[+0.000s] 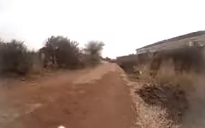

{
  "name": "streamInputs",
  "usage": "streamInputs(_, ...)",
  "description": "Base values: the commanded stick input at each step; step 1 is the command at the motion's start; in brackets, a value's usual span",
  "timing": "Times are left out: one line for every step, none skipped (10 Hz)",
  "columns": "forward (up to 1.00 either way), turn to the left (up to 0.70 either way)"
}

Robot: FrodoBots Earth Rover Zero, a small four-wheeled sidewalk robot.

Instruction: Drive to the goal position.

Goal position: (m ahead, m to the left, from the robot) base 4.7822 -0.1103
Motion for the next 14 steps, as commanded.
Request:
streamInputs(0.50,0.00)
streamInputs(0.50,0.00)
streamInputs(0.50,0.00)
streamInputs(0.50,0.00)
streamInputs(0.50,0.00)
streamInputs(0.50,0.00)
streamInputs(0.50,0.00)
streamInputs(0.50,0.00)
streamInputs(0.50,0.00)
streamInputs(0.50,0.00)
streamInputs(0.50,0.00)
streamInputs(0.50,0.00)
streamInputs(0.50,0.00)
streamInputs(0.50,0.00)
